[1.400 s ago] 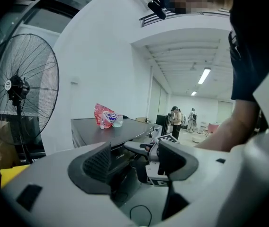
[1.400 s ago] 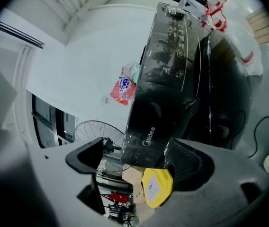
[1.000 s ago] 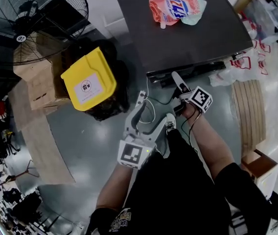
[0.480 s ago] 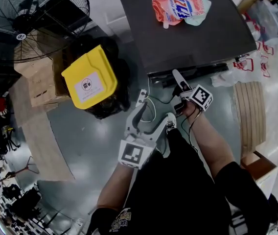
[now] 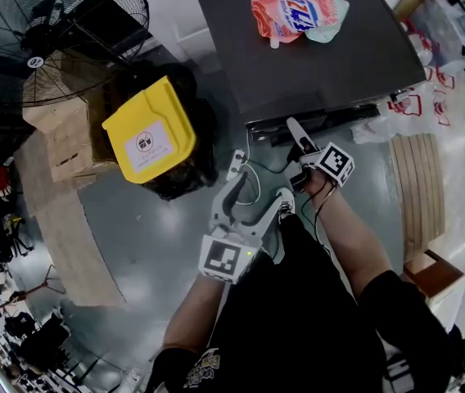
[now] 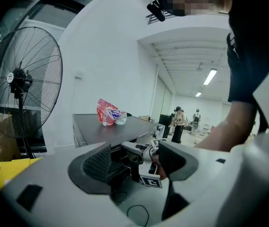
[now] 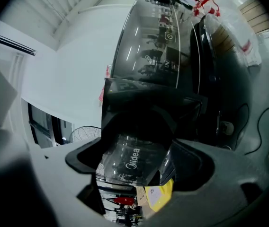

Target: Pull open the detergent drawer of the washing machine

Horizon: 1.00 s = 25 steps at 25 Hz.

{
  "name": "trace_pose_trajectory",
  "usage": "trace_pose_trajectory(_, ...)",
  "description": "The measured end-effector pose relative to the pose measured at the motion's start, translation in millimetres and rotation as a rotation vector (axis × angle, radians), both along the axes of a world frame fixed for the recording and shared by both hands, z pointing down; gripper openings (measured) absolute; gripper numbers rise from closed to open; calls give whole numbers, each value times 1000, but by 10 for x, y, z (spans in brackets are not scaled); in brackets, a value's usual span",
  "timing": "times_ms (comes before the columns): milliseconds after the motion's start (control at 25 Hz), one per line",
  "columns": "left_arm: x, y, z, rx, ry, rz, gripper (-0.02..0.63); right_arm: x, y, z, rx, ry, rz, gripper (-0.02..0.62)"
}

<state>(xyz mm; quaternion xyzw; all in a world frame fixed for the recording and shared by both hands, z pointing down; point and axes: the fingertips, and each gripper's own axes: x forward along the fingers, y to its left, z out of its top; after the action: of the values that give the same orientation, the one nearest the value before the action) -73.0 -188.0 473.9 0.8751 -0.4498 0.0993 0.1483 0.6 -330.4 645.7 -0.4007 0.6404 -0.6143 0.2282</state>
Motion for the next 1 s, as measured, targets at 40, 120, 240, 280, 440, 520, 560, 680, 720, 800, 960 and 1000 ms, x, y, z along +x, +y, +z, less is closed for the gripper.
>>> trace_pose_trajectory(40,0,16,-2,0,1,3,287,8,35,8,-9,7,1,457)
trace_pose_trajectory(120,-1,49,-9,1,6,8,287,23,90,12,-15,13,9,456)
trace_pose_trajectory(240,4,115,-13,7,13,20,287,51,157,5,-16,12,27,453)
trace_pose_trajectory(280,10,143,-12,7,14,24,287,62,181,1,-14,13,32,449)
trace_pose_trajectory(440,51,270,-19,10,16,41,287,56,240,-79,57,-14,32,417)
trace_pose_trajectory(520,68,335,-31,12,18,48,287,76,309,-61,35,-7,37,413)
trace_pose_trajectory(560,73,363,-38,11,19,51,287,94,353,-41,7,4,45,411)
trace_pose_trajectory(680,69,449,-33,6,17,57,287,137,427,-26,-20,7,72,403)
trace_pose_trajectory(720,60,482,-27,4,17,58,287,144,438,-26,-16,5,78,403)
trace_pose_trajectory(800,41,544,-23,1,19,57,287,145,441,-31,-2,0,80,408)
trace_pose_trajectory(960,5,618,2,-9,21,47,287,138,411,-39,5,-1,78,423)
trace_pose_trajectory(1000,-4,621,8,-7,18,47,287,139,403,-37,4,-4,82,426)
